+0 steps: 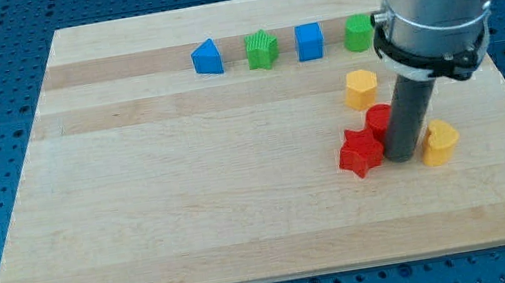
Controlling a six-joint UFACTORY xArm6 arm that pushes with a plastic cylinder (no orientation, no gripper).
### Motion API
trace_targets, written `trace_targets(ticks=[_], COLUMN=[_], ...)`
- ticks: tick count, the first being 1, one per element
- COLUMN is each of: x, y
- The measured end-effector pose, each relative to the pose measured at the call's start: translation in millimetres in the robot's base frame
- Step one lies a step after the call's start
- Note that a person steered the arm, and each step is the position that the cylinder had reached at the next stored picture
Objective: Move the red circle to the left of the yellow hexagon
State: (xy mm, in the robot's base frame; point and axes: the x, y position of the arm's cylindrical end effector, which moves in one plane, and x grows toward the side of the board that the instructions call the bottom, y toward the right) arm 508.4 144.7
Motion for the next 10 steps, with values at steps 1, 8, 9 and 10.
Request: trace_targets(ticks=[1,8,9,10], x=[-11,-17,-26,-40], y=[29,-148,-134,-111])
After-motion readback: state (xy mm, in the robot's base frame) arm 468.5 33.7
